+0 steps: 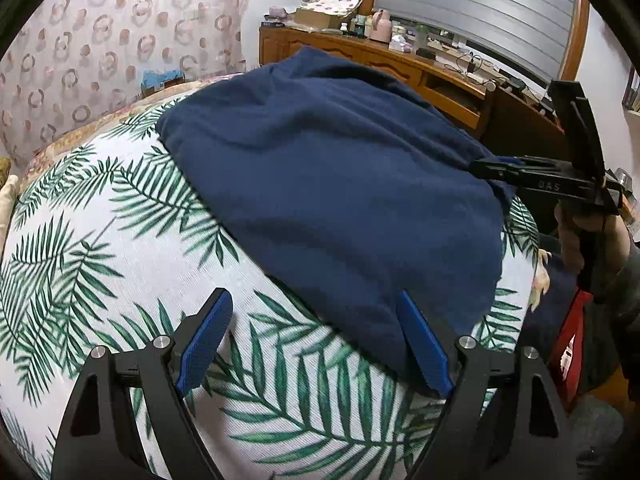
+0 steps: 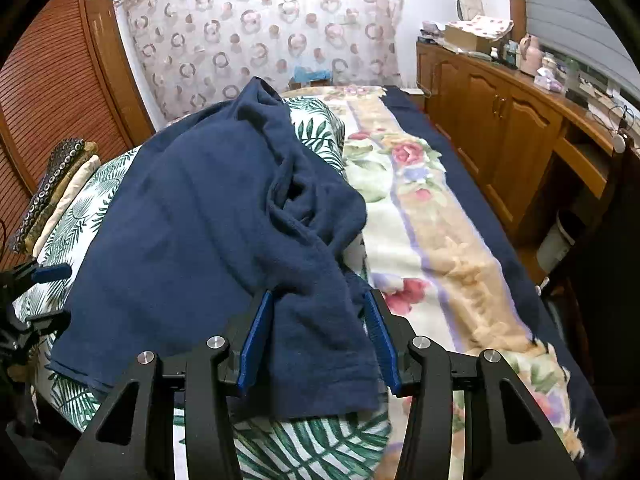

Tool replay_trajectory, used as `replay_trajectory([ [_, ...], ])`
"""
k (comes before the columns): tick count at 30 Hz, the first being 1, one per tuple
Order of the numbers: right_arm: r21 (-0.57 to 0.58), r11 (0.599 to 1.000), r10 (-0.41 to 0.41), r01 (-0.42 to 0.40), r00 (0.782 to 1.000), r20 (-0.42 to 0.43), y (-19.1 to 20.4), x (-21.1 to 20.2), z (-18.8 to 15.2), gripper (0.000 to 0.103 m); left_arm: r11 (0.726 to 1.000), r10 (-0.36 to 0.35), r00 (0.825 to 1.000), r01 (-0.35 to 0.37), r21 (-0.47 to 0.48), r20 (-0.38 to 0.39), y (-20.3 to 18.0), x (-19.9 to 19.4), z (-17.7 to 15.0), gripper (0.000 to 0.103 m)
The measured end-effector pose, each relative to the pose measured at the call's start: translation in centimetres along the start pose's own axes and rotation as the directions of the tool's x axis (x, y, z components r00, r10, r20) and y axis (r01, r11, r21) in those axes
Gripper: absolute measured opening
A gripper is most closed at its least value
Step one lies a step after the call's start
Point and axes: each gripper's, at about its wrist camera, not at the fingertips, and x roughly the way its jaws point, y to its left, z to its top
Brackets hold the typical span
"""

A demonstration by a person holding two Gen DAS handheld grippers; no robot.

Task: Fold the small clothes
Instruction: 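Grasp the folded shirt end with the left tool while the right tool grasps it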

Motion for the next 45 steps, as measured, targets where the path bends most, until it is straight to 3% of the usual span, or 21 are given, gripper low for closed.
replay_trajectory([
  [2, -0.019, 1.0, 0.002, -0.002, 1.0, 0.004, 0.1, 0.0, 0.0, 0.046, 1.0, -0.021, 1.0, 0.021, -0.007, -0.005, -0.2, 0.0, -0.3, 0.077],
  [7, -0.097, 0.995, 0.009, -0.008, 1.0, 0.012, 0.6, 0.1, -0.4, 0.019, 0.997, -0.077, 0.997, 0.077, -0.015, -0.001, -1.0, -0.3, -0.7, 0.059],
  [12, -0.115, 0.992, 0.049, -0.048, 0.999, 0.007, 0.2, 0.4, -0.4, 0.011, 0.997, -0.08, 0.997, 0.08, -0.017, 0.002, -1.9, -0.4, -1.0, 0.048],
  [22, -0.138, 0.989, 0.06, -0.05, 0.995, 0.074, 0.7, -1.0, -0.7, 0.008, 0.997, -0.071, 0.997, 0.071, -0.029, 0.0, -2.5, -0.5, -1.1, 0.029],
  [27, -0.124, 0.992, 0.047, -0.039, 0.997, 0.068, 0.8, -0.9, -0.6, 0.008, 0.996, -0.082, 0.996, 0.083, -0.046, 0.019, -1.9, -0.9, -0.9, 0.011],
  [36, -0.136, 0.989, 0.064, -0.053, 0.995, 0.082, 1.4, -1.9, -0.8, 0.008, 0.995, -0.09, 0.993, 0.093, -0.033, 0.078, -1.7, -2.7, -0.5, 0.008],
  [45, -0.15, 0.98, 0.148, -0.131, 0.983, 0.104, 2.1, -5.1, -1.0, 0.008, 0.995, -0.081, 0.977, 0.091, -0.042, 0.198, -0.3, -7.8, 0.3, 0.007],
])
